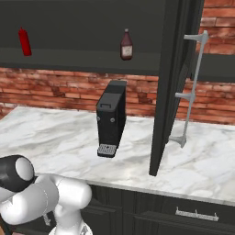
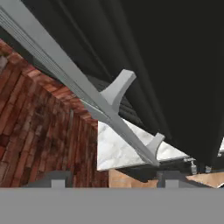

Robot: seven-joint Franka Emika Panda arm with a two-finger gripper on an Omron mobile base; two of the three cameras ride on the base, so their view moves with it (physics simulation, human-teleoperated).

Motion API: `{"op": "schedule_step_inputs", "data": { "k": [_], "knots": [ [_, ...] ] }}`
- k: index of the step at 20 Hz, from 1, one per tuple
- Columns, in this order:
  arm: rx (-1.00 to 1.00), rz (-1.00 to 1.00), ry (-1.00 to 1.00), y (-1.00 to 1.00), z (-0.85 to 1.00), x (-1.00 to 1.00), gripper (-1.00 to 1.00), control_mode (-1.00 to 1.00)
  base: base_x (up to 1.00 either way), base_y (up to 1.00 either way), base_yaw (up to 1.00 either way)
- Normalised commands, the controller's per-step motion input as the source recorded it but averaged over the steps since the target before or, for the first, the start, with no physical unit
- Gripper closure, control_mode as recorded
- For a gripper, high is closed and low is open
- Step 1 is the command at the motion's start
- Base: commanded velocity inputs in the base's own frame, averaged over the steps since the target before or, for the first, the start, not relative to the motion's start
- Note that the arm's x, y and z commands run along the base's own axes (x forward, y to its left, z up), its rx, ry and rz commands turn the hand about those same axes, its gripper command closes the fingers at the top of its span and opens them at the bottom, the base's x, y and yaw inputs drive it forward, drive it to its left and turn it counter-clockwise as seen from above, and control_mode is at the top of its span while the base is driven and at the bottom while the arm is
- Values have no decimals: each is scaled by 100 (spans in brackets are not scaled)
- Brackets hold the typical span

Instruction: Move the ketchup and ketchup from the cabinet to the dining counter.

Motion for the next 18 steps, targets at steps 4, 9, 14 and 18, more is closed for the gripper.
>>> {"op": "schedule_step_inputs", "data": {
  "k": [4,9,14,18],
  "knots": [
    [0,0,7,-26,-32,-84,-100,-100,0,0,0],
    [2,0,1,-62,-27,-68,-100,-100,0,0,0],
    [4,-5,3,-88,-20,-33,-100,-100,0,0,0],
    [5,-10,10,-88,-20,-7,-100,-100,0,0,0]
  ]
}}
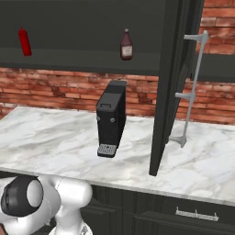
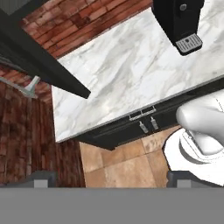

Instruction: Move the ketchup and ketchup from the cabinet to the dining counter.

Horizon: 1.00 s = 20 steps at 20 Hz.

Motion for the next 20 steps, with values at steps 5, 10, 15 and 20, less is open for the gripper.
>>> {"op": "schedule_step_inputs", "data": {
  "k": [5,10,15,20],
  "knots": [
    [5,-6,19,-66,-19,29,-100,-100,0,0,0],
    [16,-2,16,-11,-1,68,-100,-100,0,0,0],
    [22,0,5,1,-3,62,-100,-100,0,0,0],
    [15,1,-1,9,-2,67,-100,-100,0,0,0]
  ]
}}
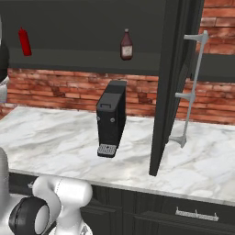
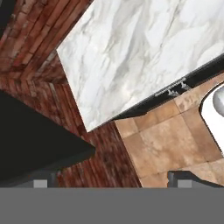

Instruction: Move the ketchup and ketchup from the cabinet to the dining counter.

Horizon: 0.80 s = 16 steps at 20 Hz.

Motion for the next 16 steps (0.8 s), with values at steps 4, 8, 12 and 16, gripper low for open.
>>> {"op": "schedule_step_inputs", "data": {
  "k": [4,8,12,16],
  "knots": [
    [18,4,0,25,0,69,-100,-100,0,0,0],
    [23,19,0,37,4,52,-100,-100,0,0,0],
    [16,24,0,58,0,41,-100,-100,0,0,0],
    [7,23,0,59,0,37,-100,-100,0,0,0]
  ]
}}
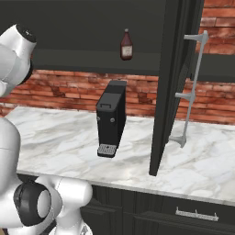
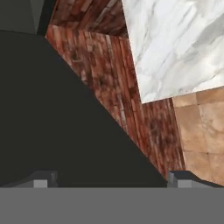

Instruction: Move the ketchup and ketchup from the cabinet to the dining counter.

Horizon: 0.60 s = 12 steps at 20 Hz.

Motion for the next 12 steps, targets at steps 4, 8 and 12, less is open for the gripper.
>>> {"op": "schedule_step_inputs", "data": {
  "k": [4,8,12],
  "knots": [
    [11,23,0,52,0,36,-100,-100,0,0,0],
    [11,28,0,62,0,13,-100,-100,0,0,0],
    [5,28,0,76,-1,-4,-100,-100,0,0,0]
  ]
}}
